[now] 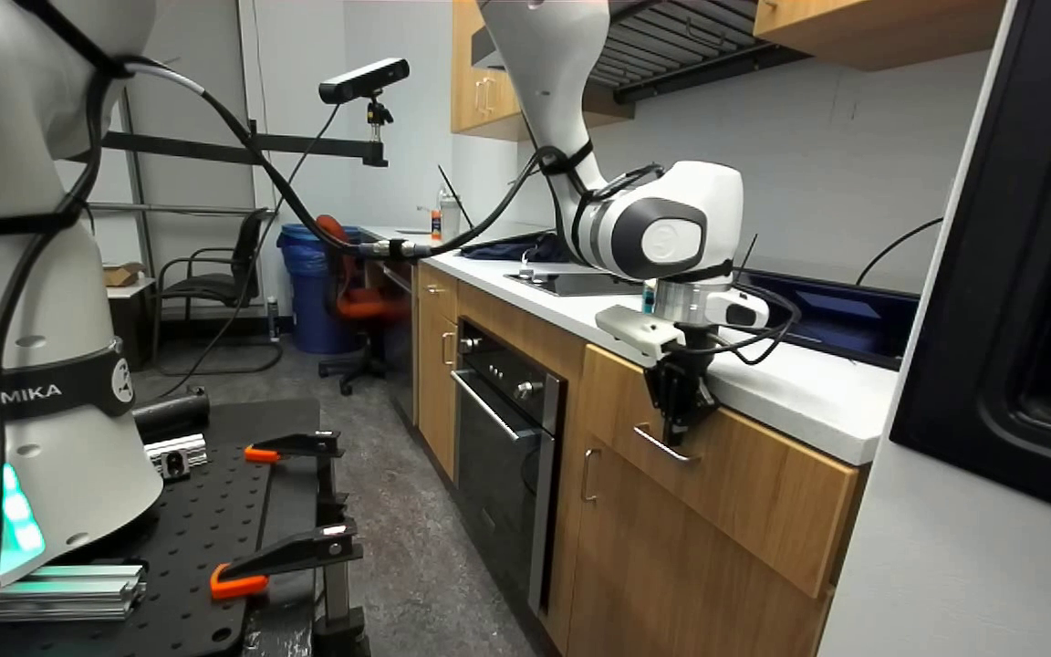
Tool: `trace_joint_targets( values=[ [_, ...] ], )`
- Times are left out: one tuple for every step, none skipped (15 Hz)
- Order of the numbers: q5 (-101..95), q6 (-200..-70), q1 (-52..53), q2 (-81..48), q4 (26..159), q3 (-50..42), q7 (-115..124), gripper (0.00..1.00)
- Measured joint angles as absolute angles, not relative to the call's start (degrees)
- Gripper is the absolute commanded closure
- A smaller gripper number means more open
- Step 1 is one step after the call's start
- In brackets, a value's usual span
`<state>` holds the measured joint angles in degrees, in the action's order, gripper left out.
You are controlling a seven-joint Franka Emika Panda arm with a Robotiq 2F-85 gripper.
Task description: Open the top drawer and put the plush toy inside
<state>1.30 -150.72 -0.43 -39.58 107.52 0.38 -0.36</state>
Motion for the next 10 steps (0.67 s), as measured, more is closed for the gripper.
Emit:
trace_joint_targets(
  values=[
    [1.3,-150.7,-0.5,-39.8,107.2,0.4,-0.4,1.00],
    [1.3,-150.7,-0.6,-39.9,106.9,0.4,-0.4,1.00],
    [1.3,-150.7,-0.7,-40.0,106.8,0.4,-0.4,1.00],
    [1.4,-150.7,-0.8,-40.0,106.7,0.4,-0.4,1.00],
    [1.5,-150.6,-1.0,-40.0,106.7,0.6,-0.4,1.00],
    [1.6,-150.6,-1.2,-40.0,106.7,0.7,-0.4,1.00],
    [1.7,-150.5,-1.6,-40.0,106.7,1.0,-0.4,1.00],
    [2.1,-150.3,-2.0,-39.9,106.8,1.2,-0.4,1.00],
    [2.7,-150.0,-2.4,-39.8,106.8,1.5,-0.4,1.00],
    [3.4,-149.4,-2.8,-39.6,106.9,1.6,-0.4,1.00]
  ],
)
